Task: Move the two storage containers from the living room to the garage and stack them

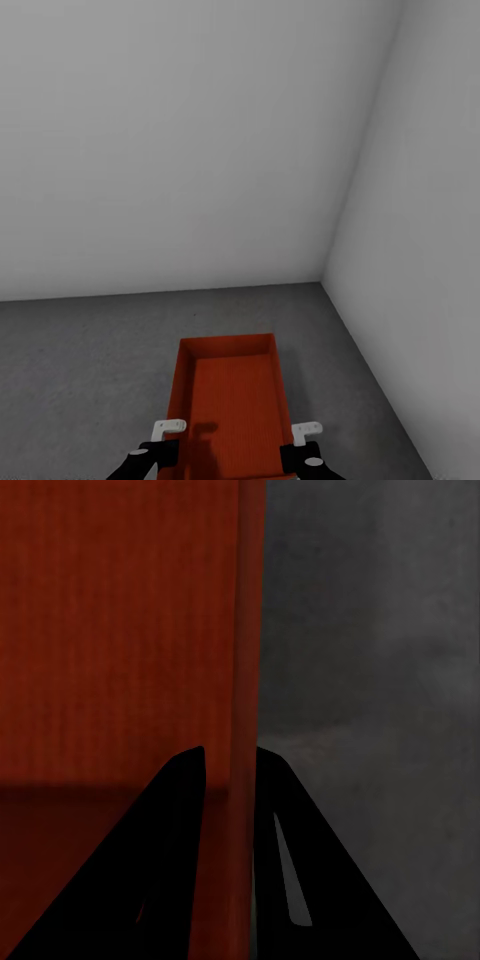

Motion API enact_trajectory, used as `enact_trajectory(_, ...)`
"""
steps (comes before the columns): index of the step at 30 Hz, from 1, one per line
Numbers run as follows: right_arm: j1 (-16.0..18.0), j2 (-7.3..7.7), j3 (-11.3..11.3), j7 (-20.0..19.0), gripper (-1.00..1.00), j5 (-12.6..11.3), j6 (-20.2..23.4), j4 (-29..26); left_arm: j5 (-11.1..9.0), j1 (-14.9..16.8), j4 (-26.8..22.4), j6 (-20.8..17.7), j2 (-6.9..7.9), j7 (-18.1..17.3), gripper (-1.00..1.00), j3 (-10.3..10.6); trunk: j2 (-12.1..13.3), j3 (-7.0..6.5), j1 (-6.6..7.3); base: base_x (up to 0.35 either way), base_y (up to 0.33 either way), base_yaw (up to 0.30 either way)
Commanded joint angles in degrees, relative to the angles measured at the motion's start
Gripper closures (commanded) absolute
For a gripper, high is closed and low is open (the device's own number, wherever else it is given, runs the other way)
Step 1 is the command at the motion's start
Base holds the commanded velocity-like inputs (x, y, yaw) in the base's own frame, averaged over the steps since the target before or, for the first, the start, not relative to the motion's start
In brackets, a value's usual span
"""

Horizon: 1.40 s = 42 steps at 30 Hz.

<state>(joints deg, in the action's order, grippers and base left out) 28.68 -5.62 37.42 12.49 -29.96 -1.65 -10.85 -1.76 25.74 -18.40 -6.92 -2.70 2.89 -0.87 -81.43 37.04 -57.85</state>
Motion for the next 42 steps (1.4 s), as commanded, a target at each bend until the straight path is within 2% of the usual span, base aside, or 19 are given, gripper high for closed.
enact_trajectory(1,0.04,0.7,-0.77,0.4,1.0,-0.89,-0.31,1.36,0.97,0.01,-0.32,-0.39,0.05,0.63,1.0,-0.33,-0.44,0.32,-0.22,0.0,0.0,0.0)
enact_trajectory(13,0.06,0.7,-0.77,0.35,1.0,-0.84,-0.36,1.36,0.97,0.01,-0.32,-0.3,-0.02,0.63,1.0,-0.33,-5.26,2.84,-2.86,0.0,0.0,0.0)
enact_trajectory(30,0.06,0.72,-0.77,0.34,1.0,-0.86,-0.37,1.36,0.97,0.01,-0.32,-0.21,-0.01,0.63,1.0,-0.34,-12.07,7.35,-6.59,0.0,0.0,0.0)
enact_trajectory(42,0.06,0.7,-0.77,0.34,1.0,-0.85,-0.37,1.36,0.97,0.01,-0.32,-0.12,-0.02,0.63,1.0,-0.34,-16.89,9.61,-9.23,0.0,0.0,0.0)
